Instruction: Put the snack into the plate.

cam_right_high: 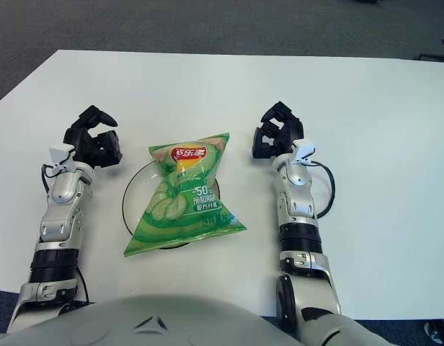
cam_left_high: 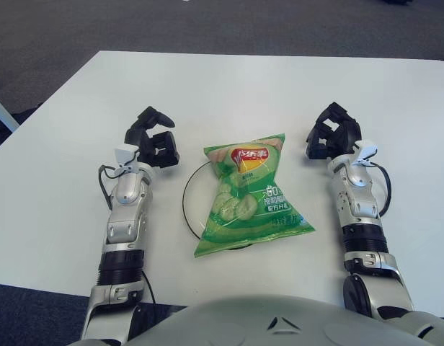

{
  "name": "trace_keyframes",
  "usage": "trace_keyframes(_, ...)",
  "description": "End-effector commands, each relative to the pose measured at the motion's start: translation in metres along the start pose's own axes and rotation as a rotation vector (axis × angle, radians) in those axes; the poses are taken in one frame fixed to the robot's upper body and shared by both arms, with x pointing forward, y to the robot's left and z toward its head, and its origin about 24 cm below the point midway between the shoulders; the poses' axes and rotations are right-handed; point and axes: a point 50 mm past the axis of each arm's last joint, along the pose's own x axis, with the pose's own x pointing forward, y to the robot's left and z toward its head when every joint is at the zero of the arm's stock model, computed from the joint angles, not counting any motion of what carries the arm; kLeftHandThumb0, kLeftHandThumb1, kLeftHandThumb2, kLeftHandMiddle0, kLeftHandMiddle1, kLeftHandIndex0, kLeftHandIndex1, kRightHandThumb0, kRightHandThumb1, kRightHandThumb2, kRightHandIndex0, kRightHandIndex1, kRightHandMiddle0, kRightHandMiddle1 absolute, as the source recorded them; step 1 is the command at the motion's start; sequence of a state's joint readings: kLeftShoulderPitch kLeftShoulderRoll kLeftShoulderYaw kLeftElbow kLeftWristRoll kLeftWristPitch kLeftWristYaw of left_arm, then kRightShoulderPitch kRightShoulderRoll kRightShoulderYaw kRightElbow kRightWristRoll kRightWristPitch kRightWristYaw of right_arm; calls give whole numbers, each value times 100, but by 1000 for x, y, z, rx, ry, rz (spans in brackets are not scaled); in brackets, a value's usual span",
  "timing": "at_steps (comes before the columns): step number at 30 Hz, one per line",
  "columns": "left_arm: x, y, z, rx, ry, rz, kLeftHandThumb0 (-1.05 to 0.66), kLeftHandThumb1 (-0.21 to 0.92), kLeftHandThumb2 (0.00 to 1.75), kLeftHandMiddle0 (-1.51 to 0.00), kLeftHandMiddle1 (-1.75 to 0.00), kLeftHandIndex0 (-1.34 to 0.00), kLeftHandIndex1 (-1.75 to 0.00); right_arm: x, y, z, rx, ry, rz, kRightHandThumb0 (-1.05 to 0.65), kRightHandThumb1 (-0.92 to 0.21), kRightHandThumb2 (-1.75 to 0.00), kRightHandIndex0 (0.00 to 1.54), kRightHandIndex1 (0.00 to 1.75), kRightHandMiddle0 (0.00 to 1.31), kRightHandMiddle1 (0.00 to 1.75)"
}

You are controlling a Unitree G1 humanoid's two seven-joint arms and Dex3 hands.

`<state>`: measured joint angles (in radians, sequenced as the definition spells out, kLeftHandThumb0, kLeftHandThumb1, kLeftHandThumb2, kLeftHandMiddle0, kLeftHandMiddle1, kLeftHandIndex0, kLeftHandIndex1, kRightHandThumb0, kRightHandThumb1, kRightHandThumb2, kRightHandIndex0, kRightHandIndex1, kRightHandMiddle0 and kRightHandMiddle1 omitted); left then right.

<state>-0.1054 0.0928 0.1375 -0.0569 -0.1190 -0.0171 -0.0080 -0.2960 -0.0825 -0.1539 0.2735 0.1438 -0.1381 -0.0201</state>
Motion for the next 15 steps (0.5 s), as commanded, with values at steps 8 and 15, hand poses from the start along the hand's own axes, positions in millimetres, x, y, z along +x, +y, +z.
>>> trace_keyframes(8,-2,1,-23,-13,110,-11,-50,27,137,-128,-175,-65,-175,-28,3,-44,114,162,22,0,9,-175,95,165,69,175)
trace_keyframes(15,1,1,-34,-31,131,-30,-49,31,133,-129,-175,-62,-175,-27,1,-45,151,134,92,-1,9,-175,94,166,70,175)
